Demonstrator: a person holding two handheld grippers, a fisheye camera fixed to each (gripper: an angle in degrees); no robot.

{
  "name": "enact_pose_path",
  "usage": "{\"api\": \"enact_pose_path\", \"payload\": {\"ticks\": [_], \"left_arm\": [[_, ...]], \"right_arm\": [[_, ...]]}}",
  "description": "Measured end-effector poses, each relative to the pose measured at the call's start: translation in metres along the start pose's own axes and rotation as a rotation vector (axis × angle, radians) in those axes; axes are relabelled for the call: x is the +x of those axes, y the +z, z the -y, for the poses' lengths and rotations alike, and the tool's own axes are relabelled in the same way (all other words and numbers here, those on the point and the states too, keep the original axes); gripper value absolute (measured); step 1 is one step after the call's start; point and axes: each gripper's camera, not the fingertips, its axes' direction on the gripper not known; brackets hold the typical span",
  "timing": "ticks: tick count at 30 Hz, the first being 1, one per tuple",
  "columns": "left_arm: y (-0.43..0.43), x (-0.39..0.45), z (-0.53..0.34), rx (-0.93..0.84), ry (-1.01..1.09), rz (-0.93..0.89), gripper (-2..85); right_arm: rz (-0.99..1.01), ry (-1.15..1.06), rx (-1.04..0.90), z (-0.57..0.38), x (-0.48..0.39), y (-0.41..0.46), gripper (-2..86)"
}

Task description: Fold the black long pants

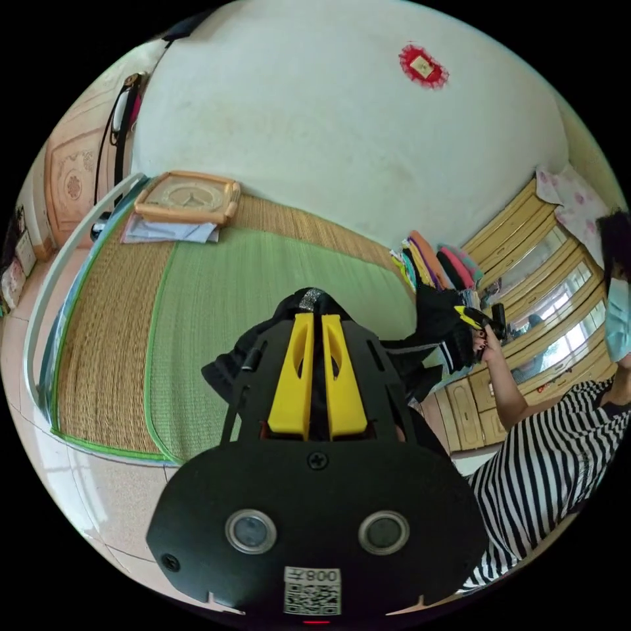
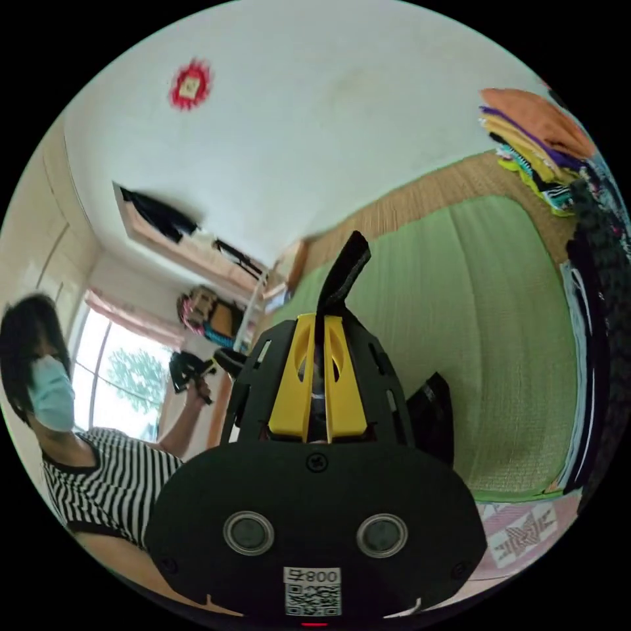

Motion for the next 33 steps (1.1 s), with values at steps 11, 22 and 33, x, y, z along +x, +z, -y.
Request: {"api": "enact_pose_path", "payload": {"ticks": [11, 22, 33], "left_arm": [[0.111, -0.038, 0.12, -0.115, -0.17, 0.186, 4.3], [0.145, -0.061, -0.001, -0.328, -0.355, 0.147, 9.0], [0.193, -0.062, 0.001, -0.37, -0.502, 0.224, 4.3]], "right_arm": [[-0.137, 0.312, 0.028, 0.086, 0.104, -0.018, 8.3], [-0.487, 0.235, -0.354, -0.114, 0.133, 0.041, 9.7], [-0.714, 0.164, -0.482, -0.159, 0.112, 0.065, 6.9]]}}
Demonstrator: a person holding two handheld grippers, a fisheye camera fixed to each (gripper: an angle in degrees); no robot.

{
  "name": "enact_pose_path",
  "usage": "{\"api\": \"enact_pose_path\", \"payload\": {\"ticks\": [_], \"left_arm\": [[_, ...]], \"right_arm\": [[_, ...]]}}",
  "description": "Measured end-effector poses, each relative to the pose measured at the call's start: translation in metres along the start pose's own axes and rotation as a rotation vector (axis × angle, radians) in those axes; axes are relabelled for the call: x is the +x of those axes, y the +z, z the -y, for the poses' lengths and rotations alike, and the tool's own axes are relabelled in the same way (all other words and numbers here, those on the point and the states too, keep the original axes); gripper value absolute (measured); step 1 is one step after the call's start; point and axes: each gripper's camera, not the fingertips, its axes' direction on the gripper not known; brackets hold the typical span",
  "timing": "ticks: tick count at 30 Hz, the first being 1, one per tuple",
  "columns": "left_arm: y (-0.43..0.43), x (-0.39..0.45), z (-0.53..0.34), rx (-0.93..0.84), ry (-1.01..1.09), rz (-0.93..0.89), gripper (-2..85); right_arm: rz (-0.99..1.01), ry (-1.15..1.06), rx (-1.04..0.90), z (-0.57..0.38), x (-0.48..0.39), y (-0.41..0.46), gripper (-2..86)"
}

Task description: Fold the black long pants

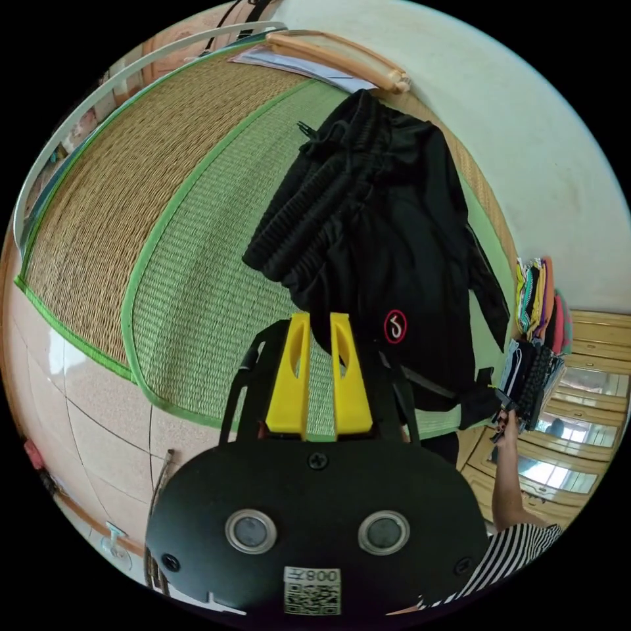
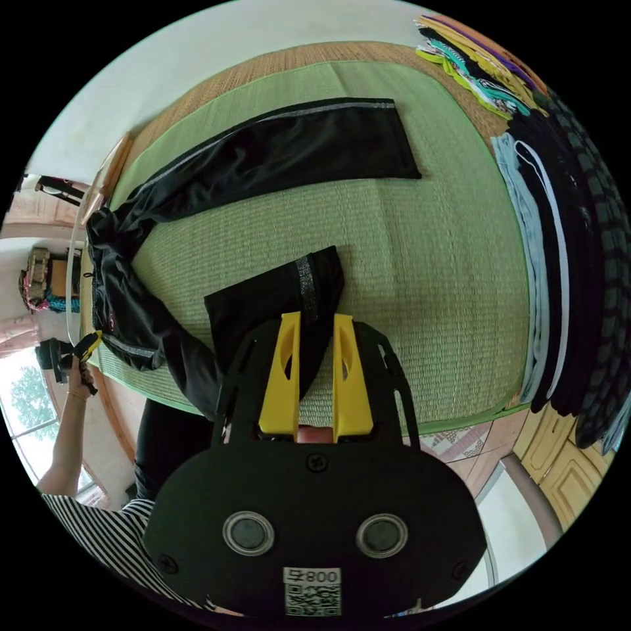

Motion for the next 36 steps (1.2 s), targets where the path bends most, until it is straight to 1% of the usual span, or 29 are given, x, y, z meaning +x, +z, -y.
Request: {"api": "enact_pose_path", "payload": {"ticks": [2, 5, 8, 11, 13, 16, 18, 20, 23, 25, 26, 27, 28, 30, 32, 36], "left_arm": [[0.003, 0.001, 0.002, -0.021, -0.006, -0.034, 3.2], [0.0, 0.001, 0.001, 0.001, -0.016, -0.073, 2.3], [-0.018, 0.001, -0.003, 0.075, -0.019, -0.169, 1.9], [-0.048, 0.004, -0.006, 0.17, 0.008, -0.25, 1.6], [-0.076, 0.007, -0.009, 0.237, 0.044, -0.287, 1.5], [-0.104, 0.01, -0.016, 0.291, 0.095, -0.292, 1.5], [-0.111, 0.011, -0.021, 0.291, 0.125, -0.292, 1.5], [-0.11, 0.01, -0.029, 0.28, 0.127, -0.298, 1.5], [-0.094, 0.001, -0.044, 0.244, 0.096, -0.316, 1.6], [-0.07, -0.01, -0.054, 0.166, 0.05, -0.327, 1.8], [-0.063, -0.013, -0.056, 0.137, 0.037, -0.316, 1.8], [-0.051, -0.019, -0.06, 0.084, 0.002, -0.277, 2.0], [-0.042, -0.026, -0.064, 0.044, -0.039, -0.265, 2.1], [-0.042, -0.034, -0.072, 0.051, -0.095, -0.255, 2.2], [-0.05, -0.037, -0.077, 0.085, -0.126, -0.268, 2.3], [-0.081, -0.021, -0.078, 0.157, -0.089, -0.177, 1.4]], "right_arm": [[-0.004, -0.007, 0.005, -0.007, -0.002, -0.001, 5.7], [-0.055, -0.001, -0.006, -0.016, 0.001, -0.003, 3.0], [0.018, -0.002, 0.003, -0.024, 0.018, -0.024, 1.8], [0.121, 0.039, 0.15, -0.041, 0.052, -0.088, 1.3], [0.241, 0.066, 0.281, -0.062, 0.084, -0.147, 1.0], [0.339, 0.095, 0.437, -0.102, 0.122, -0.205, 0.9], [0.363, 0.11, 0.489, -0.127, 0.142, -0.219, 0.8], [0.403, 0.136, 0.495, -0.15, 0.164, -0.213, 0.8], [0.485, 0.249, 0.44, -0.183, 0.209, -0.16, 0.8], [0.551, 0.396, 0.314, -0.206, 0.251, -0.091, 0.9], [0.582, 0.433, 0.282, -0.212, 0.262, -0.073, 1.0], [0.64, 0.515, 0.237, -0.228, 0.28, -0.043, 1.0], [0.681, 0.585, 0.227, -0.246, 0.292, -0.023, 0.9], [0.72, 0.641, 0.253, -0.267, 0.303, -0.011, 0.7], [0.735, 0.636, 0.275, -0.279, 0.306, -0.012, 0.4], [0.668, 0.471, 0.329, -0.265, 0.277, -0.044, 0.1]]}}
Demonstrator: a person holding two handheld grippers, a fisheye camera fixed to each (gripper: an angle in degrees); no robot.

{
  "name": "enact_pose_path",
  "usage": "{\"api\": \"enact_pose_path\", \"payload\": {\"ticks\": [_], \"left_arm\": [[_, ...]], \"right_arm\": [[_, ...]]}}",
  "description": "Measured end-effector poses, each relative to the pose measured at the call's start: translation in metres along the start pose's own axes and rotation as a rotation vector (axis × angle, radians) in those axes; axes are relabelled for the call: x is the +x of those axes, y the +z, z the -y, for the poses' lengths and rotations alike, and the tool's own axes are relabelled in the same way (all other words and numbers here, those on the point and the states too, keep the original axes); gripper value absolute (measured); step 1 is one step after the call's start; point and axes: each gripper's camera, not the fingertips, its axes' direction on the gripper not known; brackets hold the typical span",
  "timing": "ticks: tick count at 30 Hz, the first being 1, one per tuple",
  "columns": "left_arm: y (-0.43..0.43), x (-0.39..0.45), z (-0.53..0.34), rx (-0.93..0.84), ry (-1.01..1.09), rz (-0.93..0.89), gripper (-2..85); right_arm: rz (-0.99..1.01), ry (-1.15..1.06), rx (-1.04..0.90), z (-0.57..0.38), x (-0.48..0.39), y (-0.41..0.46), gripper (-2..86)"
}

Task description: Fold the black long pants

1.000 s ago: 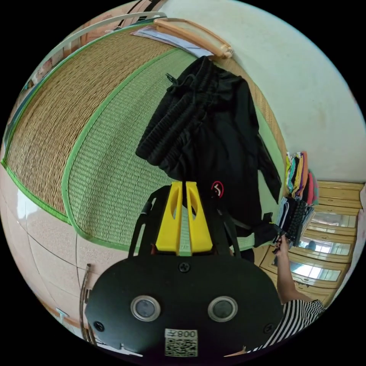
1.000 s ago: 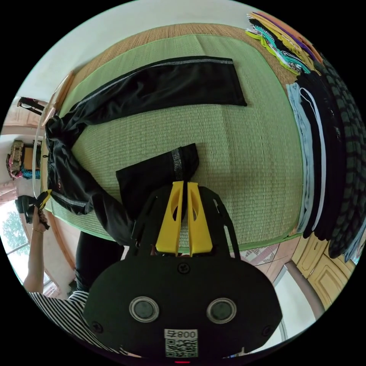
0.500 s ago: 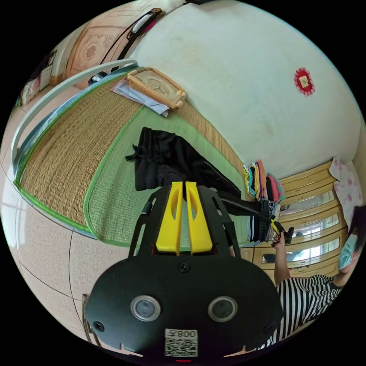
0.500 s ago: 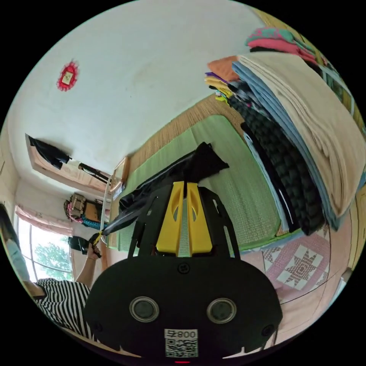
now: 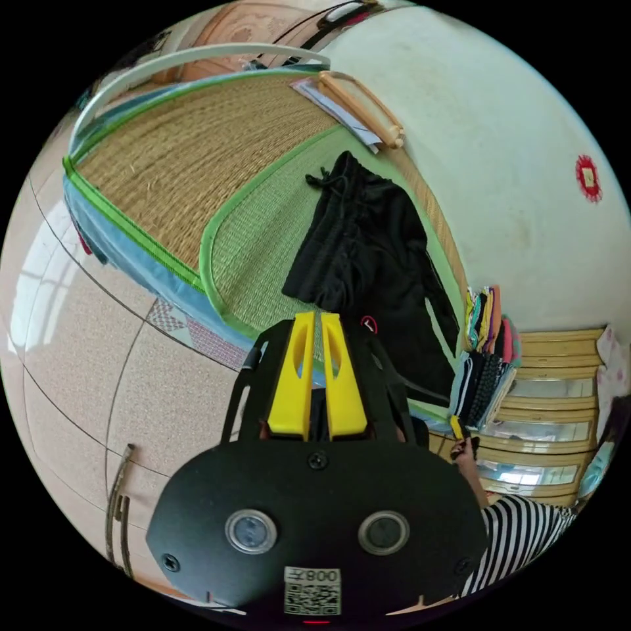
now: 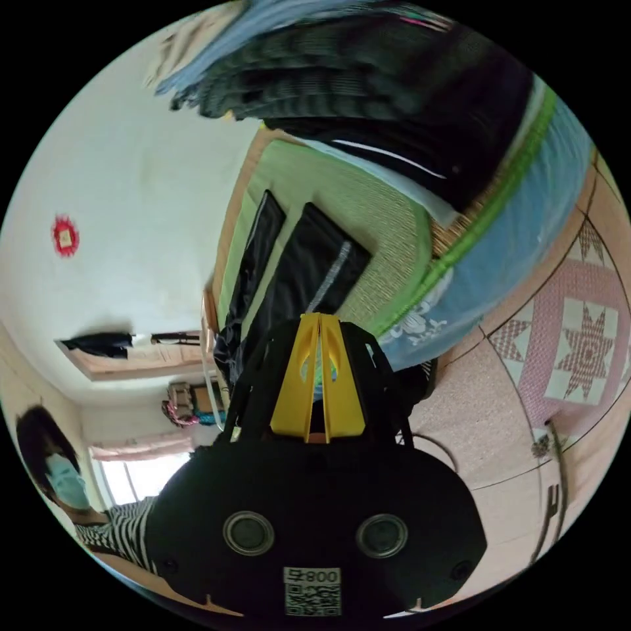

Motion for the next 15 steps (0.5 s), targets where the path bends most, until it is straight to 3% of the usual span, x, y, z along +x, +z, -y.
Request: {"api": "enact_pose_path", "payload": {"ticks": [5, 10, 15], "left_arm": [[-0.015, 0.05, 0.011, 0.03, 0.147, 0.065, 0.4], [-0.004, 0.103, 0.033, -0.03, 0.263, 0.049, 0.2], [0.019, 0.124, 0.05, -0.165, 0.298, 0.192, 0.1]], "right_arm": [[-0.241, -0.266, -0.095, 0.01, -0.085, 0.054, 0.0], [-0.64, -0.424, -0.257, -0.002, -0.121, 0.156, 0.1], [-0.592, -0.442, -0.205, -0.014, -0.122, 0.168, 0.2]]}}
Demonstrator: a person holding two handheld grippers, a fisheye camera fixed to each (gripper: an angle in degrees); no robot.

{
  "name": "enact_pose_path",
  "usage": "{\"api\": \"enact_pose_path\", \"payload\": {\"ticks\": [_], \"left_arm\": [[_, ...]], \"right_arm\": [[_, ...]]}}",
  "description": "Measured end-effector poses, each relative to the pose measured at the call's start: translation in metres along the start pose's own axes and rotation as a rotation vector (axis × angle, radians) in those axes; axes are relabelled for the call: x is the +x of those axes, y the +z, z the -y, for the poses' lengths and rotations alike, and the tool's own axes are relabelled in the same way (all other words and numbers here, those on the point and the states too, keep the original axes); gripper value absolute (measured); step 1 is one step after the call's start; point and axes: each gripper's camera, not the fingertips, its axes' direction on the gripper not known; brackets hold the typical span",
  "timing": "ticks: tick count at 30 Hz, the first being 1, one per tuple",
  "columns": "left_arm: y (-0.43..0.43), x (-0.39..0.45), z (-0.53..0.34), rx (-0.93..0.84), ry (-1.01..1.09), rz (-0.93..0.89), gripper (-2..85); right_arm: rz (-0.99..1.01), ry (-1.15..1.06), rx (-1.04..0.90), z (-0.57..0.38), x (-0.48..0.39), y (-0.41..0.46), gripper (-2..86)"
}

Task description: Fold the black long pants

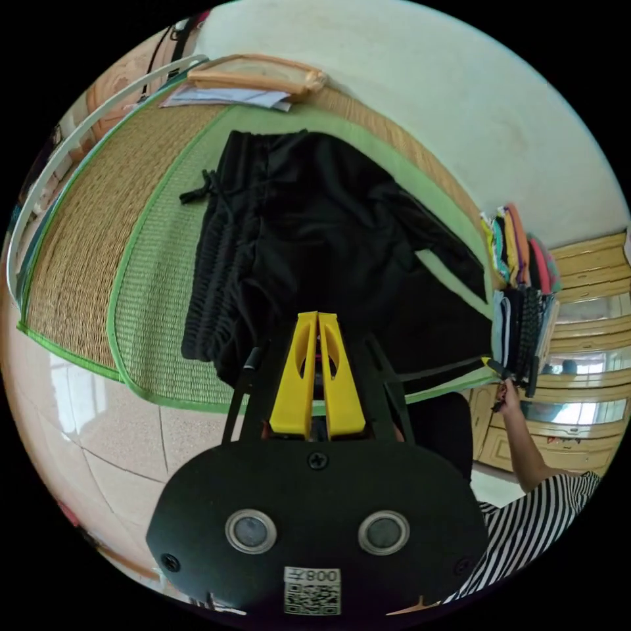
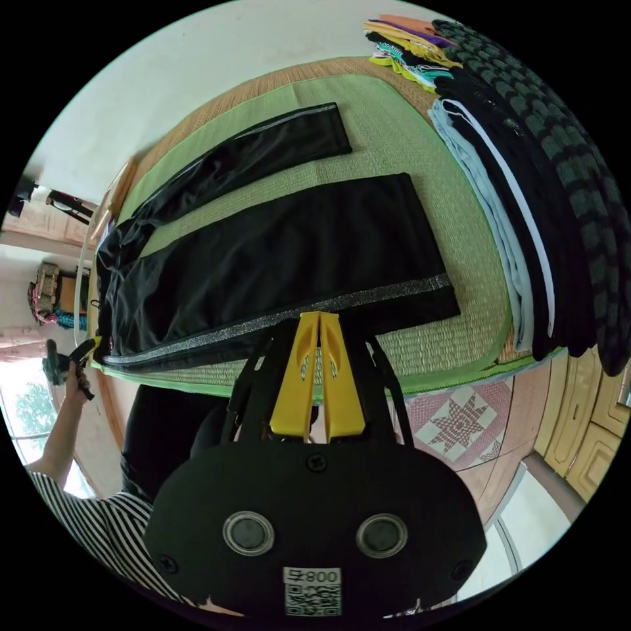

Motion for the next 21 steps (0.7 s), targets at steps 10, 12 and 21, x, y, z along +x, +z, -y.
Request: {"api": "enact_pose_path", "payload": {"ticks": [10, 12, 21], "left_arm": [[-0.027, -0.009, -0.004, -0.106, -0.015, 0.013, 0.1], [-0.035, -0.01, -0.003, -0.109, -0.035, -0.003, 0.1], [-0.1, -0.002, 0.026, 0.051, 0.014, -0.107, 0.5]], "right_arm": [[0.098, -0.008, -0.042, -0.001, -0.002, 0.024, 0.1], [0.123, 0.015, -0.049, 0.002, -0.001, 0.028, 0.1], [0.15, 0.02, 0.059, 0.033, -0.029, 0.023, 0.4]]}}
